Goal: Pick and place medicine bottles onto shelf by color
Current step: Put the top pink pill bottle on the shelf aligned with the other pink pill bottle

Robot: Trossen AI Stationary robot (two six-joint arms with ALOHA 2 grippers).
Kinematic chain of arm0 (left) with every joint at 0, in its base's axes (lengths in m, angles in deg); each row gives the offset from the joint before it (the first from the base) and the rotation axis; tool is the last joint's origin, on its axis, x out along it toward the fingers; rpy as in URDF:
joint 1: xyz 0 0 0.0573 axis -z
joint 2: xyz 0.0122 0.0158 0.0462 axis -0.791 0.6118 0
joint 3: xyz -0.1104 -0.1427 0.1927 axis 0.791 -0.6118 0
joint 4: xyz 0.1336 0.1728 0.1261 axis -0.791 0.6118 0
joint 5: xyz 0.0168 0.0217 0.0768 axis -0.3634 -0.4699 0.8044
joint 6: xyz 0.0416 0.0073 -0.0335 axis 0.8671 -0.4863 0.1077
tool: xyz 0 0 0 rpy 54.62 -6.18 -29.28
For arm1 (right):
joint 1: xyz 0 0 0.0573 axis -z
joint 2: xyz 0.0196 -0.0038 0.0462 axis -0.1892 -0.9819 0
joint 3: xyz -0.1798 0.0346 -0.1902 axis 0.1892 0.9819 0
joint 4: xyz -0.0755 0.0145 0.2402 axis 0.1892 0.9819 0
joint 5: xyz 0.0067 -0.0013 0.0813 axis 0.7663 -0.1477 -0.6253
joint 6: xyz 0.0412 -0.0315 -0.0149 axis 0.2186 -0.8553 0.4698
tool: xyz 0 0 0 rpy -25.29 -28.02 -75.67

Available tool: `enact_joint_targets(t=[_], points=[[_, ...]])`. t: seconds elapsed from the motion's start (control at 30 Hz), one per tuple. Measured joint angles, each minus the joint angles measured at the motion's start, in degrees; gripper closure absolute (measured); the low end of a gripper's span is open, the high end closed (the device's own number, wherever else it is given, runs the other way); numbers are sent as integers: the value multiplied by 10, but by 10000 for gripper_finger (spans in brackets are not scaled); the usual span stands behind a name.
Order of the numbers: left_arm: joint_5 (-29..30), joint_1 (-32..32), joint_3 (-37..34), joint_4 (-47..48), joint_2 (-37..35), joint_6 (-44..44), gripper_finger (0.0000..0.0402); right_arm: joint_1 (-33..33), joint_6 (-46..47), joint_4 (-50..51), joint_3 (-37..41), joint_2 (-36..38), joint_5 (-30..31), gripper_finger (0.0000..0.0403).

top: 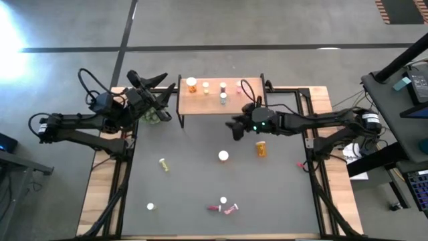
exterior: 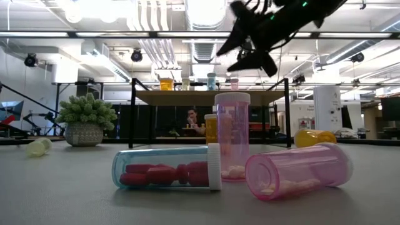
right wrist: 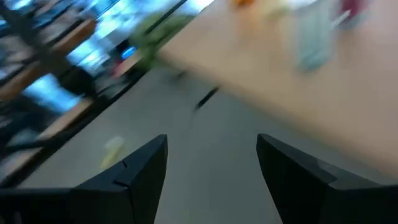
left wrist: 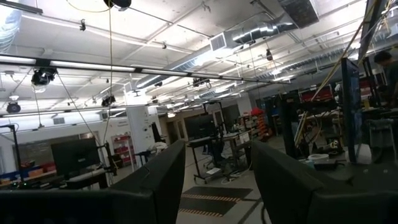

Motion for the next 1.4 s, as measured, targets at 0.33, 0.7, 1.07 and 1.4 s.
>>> enact_joint_targets(t=[0.33, 0.7, 1.07, 1.4], points=[[0, 4, -2, 12, 1, -24, 233, -120, 34, 34, 0, 18, -139, 173], [-90, 7, -11, 16, 11, -383, 233, -225, 60, 146, 2, 18, -179, 174], [-262, 65, -11, -21, 84, -574, 233, -298, -31, 135, 6, -19, -148, 174], [-257, 134, -11, -159, 160, -573, 233, -300, -183, 30, -9, -123, -146, 174]])
